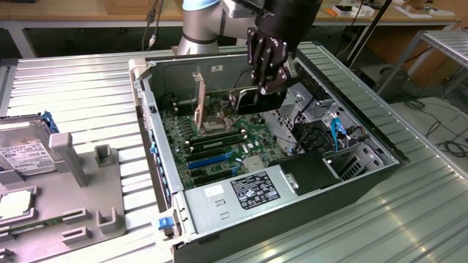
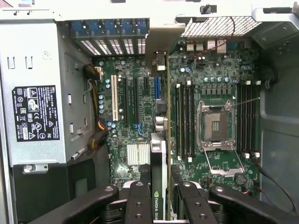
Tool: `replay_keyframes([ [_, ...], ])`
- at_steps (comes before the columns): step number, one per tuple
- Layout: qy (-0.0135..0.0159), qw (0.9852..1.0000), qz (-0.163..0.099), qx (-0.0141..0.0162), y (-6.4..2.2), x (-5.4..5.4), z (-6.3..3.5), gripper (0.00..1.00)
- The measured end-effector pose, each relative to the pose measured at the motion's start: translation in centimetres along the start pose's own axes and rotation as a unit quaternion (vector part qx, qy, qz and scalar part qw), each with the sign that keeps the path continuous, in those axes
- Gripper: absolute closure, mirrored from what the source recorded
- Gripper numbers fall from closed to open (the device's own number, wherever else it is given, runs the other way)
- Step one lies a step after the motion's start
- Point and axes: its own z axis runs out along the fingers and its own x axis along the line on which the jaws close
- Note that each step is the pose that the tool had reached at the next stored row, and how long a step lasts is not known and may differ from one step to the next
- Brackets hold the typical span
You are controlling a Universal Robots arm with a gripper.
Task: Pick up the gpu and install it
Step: 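Insert the gpu into the slot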
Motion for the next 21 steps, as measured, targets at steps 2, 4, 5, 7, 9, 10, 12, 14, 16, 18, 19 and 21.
replay_keyframes([
  [2, 0.0000, 1.0000, 0.000, 0.0016, 0.10, 0.01, 0.14, 0.73],
  [4, -0.0001, 1.0000, 0.000, 0.0039, 0.28, 0.01, 0.33, 0.73],
  [5, -0.0001, 1.0000, 0.001, 0.0042, 0.33, 0.02, 0.37, 0.73],
  [7, -0.0001, 1.0000, 0.001, 0.0043, 0.36, 0.02, 0.39, 0.73],
  [9, -0.0001, 1.0000, 0.001, 0.0043, 0.37, 0.02, 0.40, 0.73],
  [10, -0.0001, 1.0000, 0.001, 0.0044, 0.37, 0.02, 0.40, 0.73],
  [12, -0.0002, 1.0000, 0.001, 0.0043, 0.38, 0.02, 0.41, 0.73],
  [14, -0.0002, 1.0000, 0.001, 0.0043, 0.39, 0.02, 0.42, 0.73],
  [16, -0.0001, 1.0000, 0.001, 0.0043, 0.41, 0.02, 0.46, 0.73],
  [18, -0.0002, 1.0000, 0.001, 0.0044, 0.45, 0.03, 0.53, 0.73],
  [19, -0.0003, 1.0000, 0.001, 0.0044, 0.49, 0.03, 0.63, 0.73],
  [21, -0.0002, 1.0000, 0.001, 0.0044, 0.58, 0.04, 0.91, 0.73],
])
